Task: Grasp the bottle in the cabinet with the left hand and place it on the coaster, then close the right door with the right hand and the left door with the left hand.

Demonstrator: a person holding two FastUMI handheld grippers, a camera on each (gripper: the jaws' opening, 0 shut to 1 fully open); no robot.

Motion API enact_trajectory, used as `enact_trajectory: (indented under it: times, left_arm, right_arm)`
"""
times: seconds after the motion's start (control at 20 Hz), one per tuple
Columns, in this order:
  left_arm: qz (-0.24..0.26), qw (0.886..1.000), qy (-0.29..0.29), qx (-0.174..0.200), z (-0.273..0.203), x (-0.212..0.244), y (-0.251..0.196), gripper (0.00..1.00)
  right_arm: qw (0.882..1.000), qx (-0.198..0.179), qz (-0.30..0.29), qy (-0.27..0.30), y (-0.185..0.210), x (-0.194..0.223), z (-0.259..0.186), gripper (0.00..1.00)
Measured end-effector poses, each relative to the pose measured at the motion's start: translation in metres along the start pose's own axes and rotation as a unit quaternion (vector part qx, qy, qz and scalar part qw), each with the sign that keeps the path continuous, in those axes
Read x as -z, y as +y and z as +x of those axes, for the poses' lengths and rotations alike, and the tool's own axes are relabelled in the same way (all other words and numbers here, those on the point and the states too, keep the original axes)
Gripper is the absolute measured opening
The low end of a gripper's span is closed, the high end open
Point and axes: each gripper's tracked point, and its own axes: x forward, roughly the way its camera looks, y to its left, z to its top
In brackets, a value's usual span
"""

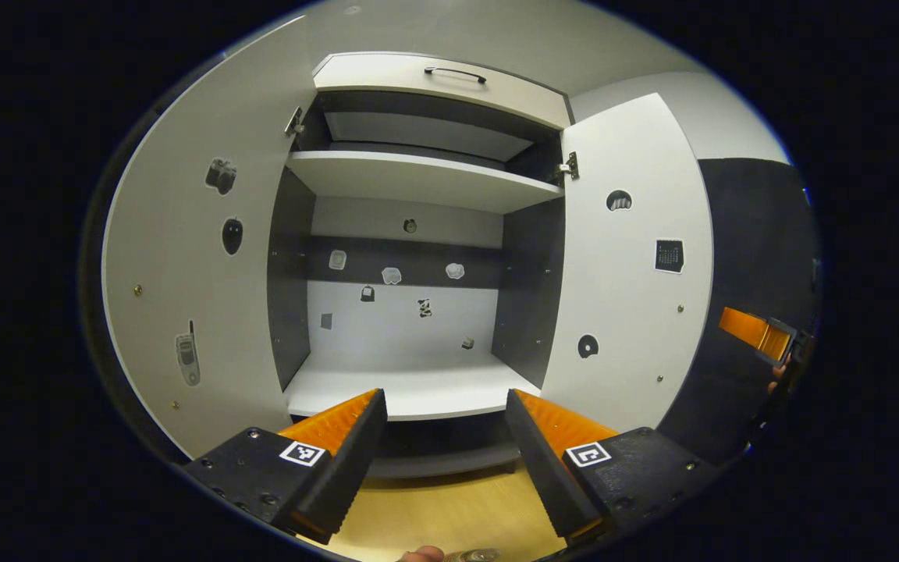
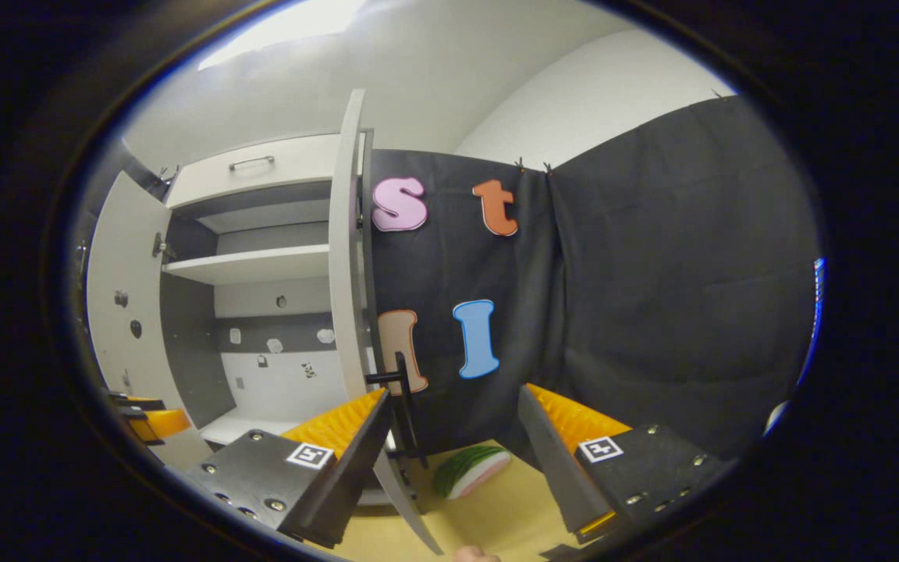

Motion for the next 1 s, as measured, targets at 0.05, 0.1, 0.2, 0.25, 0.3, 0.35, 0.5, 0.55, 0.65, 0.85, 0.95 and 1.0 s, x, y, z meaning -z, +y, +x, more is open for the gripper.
enact_trajectory:
  times: [0.05, 0.1, 0.2, 0.25, 0.3, 0.35, 0.5, 0.55, 0.65, 0.85, 0.95, 1.0]
  left_arm:
    - [-0.001, 1.000, -0.001, -0.004, -0.001, -0.001, 0.003, 0.96]
    - [-0.001, 1.000, -0.003, -0.009, -0.003, -0.004, 0.006, 0.96]
    - [-0.001, 1.000, -0.010, -0.020, -0.006, -0.009, 0.014, 0.96]
    - [0.000, 1.000, -0.013, -0.024, -0.008, -0.011, 0.018, 0.96]
    - [0.002, 0.999, -0.014, -0.031, -0.010, -0.013, 0.024, 0.96]
    - [0.005, 0.999, -0.017, -0.041, -0.012, -0.014, 0.031, 0.96]
    - [0.008, 0.998, -0.024, -0.060, -0.018, -0.020, 0.045, 0.96]
    - [0.007, 0.998, -0.026, -0.065, -0.018, -0.022, 0.048, 0.96]
    - [0.002, 0.997, -0.032, -0.070, -0.018, -0.027, 0.052, 0.96]
    - [-0.006, 0.996, -0.046, -0.070, -0.013, -0.037, 0.049, 0.96]
    - [-0.006, 0.997, -0.048, -0.065, -0.010, -0.037, 0.046, 0.96]
    - [-0.005, 0.997, -0.049, -0.065, -0.009, -0.038, 0.045, 0.96]
  right_arm:
    - [1.000, 0.000, -0.005, 0.003, 0.001, 0.003, 0.002, 0.98]
    - [1.000, 0.000, -0.009, 0.006, 0.003, 0.007, 0.005, 0.98]
    - [1.000, -0.002, -0.015, 0.013, 0.006, 0.016, 0.013, 0.98]
    - [1.000, -0.004, -0.017, 0.021, 0.007, 0.021, 0.015, 0.98]
    - [0.999, -0.005, -0.017, 0.027, 0.009, 0.026, 0.017, 0.99]
    - [0.999, -0.001, -0.020, 0.028, 0.007, 0.028, 0.018, 0.99]
    - [0.999, -0.003, -0.017, 0.029, 0.010, 0.030, 0.019, 0.98]
    - [0.999, -0.004, -0.017, 0.030, 0.011, 0.030, 0.019, 0.93]
    - [0.999, -0.005, -0.022, 0.027, 0.013, 0.029, 0.018, 0.93]
    - [0.999, -0.002, -0.026, 0.023, 0.014, 0.029, 0.018, 0.98]
    - [0.999, -0.004, -0.026, 0.023, 0.016, 0.029, 0.017, 0.93]
    - [0.999, -0.007, -0.026, 0.023, 0.016, 0.029, 0.017, 0.98]
